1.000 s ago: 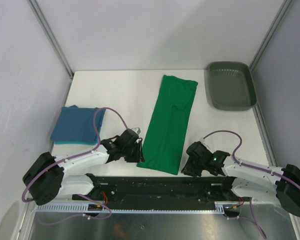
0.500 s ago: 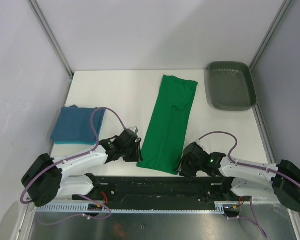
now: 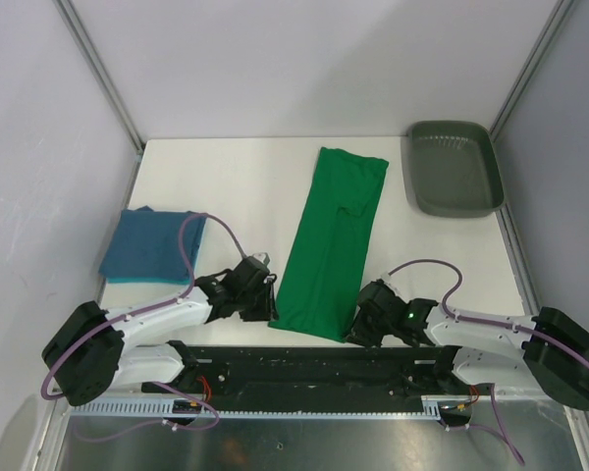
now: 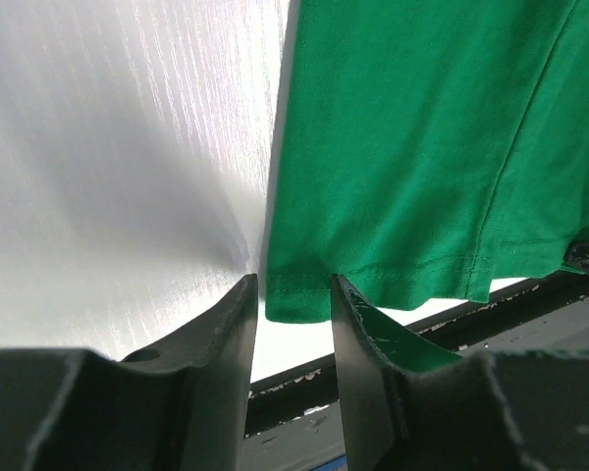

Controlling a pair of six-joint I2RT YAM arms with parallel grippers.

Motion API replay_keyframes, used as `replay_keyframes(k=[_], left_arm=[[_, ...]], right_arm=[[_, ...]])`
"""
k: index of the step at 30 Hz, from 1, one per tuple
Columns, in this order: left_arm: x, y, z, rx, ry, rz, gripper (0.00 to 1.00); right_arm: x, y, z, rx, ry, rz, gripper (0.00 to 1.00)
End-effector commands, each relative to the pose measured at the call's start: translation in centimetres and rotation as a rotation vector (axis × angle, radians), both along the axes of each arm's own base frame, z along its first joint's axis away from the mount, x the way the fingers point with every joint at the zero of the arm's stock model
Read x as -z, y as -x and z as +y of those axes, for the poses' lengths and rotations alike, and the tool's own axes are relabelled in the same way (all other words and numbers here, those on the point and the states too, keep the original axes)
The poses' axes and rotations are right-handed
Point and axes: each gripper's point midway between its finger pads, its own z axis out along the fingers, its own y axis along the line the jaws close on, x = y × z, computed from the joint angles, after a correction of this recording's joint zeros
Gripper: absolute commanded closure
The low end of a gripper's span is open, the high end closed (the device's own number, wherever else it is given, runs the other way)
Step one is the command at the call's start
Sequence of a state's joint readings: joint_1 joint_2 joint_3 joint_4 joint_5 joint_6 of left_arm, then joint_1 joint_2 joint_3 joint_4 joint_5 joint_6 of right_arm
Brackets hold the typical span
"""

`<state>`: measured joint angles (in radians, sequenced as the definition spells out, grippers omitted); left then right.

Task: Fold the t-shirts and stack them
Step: Rotate the tshirt 90 degrees, then grab the bottom of the folded rectangular tshirt with both arms

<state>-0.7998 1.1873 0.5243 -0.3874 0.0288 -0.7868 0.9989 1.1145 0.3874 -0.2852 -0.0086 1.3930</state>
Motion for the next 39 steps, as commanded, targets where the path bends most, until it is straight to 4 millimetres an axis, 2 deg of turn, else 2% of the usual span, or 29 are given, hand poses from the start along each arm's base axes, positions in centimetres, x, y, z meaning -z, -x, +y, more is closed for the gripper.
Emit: replay_keyframes(k=[1, 3, 6, 16, 23, 39], left_arm=[[-0.1, -0.6, 0.3, -0.025, -0.003, -0.022, 0.58], [0.0, -0.5, 0.3, -0.018, -0.009, -0.023, 0.57], [0.1, -0.4, 0.1, 0.002, -0.008, -0.013, 0.56], [0.5, 0.0, -0.6, 0.027, 0.007, 0.028, 0.61], [0.8, 0.9, -1.3, 0.053, 0.043, 0.07, 0.62], [1.8, 3.0, -1.5, 0.067, 0.024, 0.101, 0.72]], right_arm=[[1.9, 0.5, -1.9, 0.013, 0.094, 0.016, 0.91], [1.9, 0.5, -2.1, 0.015, 0.1, 0.014, 0.97], [1.6, 0.4, -2.7, 0.021, 0.11, 0.007, 1.0], [1.2, 0.0, -3.6, 0.03, 0.113, -0.002, 1.0], [1.2, 0.0, -3.6, 0.027, 0.115, -0.004, 1.0], [0.7, -0.5, -4.1, 0.03, 0.103, -0.009, 1.0]])
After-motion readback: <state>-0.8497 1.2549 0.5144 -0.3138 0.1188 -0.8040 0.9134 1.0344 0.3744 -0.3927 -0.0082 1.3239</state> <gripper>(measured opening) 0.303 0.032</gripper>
